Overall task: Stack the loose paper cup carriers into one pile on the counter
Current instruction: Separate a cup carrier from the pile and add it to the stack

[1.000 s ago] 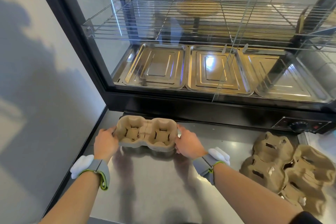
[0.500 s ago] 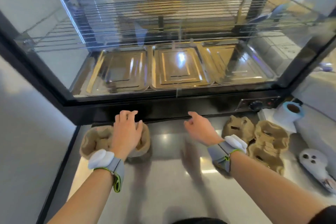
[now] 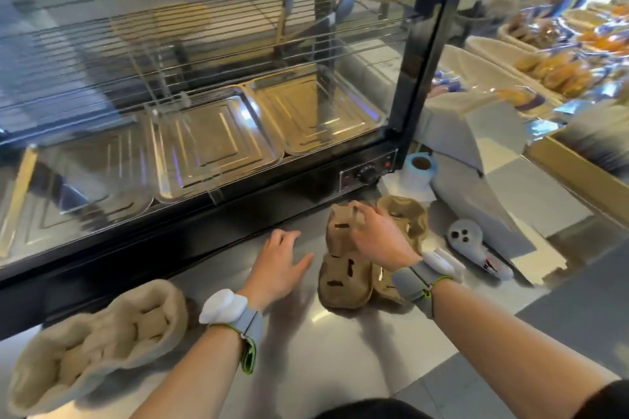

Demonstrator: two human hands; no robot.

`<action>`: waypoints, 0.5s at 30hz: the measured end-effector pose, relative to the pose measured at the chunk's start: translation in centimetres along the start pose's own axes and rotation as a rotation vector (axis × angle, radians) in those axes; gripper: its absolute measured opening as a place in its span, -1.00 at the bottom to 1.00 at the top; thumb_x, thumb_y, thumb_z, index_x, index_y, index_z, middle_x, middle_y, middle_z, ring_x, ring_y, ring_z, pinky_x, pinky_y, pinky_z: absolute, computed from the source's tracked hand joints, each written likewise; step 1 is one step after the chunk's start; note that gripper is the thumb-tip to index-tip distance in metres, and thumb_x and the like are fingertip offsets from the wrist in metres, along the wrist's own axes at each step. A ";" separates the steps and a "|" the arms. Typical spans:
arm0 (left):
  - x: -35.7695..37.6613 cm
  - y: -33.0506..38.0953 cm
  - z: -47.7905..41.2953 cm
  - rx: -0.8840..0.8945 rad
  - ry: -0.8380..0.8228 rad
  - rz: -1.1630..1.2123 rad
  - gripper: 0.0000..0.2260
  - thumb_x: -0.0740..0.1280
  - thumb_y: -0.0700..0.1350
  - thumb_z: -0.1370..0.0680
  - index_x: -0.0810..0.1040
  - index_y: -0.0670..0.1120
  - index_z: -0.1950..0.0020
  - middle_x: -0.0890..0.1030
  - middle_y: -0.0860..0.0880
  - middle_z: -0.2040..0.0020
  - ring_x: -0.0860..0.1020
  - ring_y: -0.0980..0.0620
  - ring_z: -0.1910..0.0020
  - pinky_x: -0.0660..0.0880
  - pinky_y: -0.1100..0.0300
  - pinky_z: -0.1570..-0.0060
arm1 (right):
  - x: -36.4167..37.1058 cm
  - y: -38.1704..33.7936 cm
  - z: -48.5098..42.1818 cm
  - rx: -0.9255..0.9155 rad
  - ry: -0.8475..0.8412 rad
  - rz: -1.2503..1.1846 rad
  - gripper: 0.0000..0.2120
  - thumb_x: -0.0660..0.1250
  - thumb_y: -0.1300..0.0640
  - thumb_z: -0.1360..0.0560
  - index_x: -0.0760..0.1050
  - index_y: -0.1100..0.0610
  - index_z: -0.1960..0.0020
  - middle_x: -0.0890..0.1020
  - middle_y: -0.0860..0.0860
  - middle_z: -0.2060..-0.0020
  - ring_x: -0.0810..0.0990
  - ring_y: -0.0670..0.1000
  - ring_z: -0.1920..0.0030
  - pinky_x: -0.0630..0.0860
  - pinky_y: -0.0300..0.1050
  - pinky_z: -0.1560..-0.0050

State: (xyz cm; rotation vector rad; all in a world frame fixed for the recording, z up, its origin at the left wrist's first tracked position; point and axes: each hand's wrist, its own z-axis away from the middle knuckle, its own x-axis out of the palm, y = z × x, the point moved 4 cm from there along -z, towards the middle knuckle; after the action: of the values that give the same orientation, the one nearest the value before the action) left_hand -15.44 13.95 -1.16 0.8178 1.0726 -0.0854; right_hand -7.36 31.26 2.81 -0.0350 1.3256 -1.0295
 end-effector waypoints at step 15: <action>7.2 6.0 0.7 -0.021 -0.241 -0.090 0.04 0.42 0.25 -0.25 -0.23 0.16 -0.49 -0.02 -0.03 -0.45 0.17 -0.23 -0.41 0.38 -0.17 -0.28 | 0.8 3.7 -0.9 0.217 -0.111 -0.300 -0.80 0.26 0.07 -0.45 0.37 0.09 -0.04 0.59 0.10 -0.07 0.58 0.11 -0.10 0.53 0.07 -0.21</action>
State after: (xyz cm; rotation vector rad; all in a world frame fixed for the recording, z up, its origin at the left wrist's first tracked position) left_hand -8.69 20.02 -3.53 0.7202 0.8808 -0.2417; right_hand -5.95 33.39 -0.10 -0.1287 1.1219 -1.4014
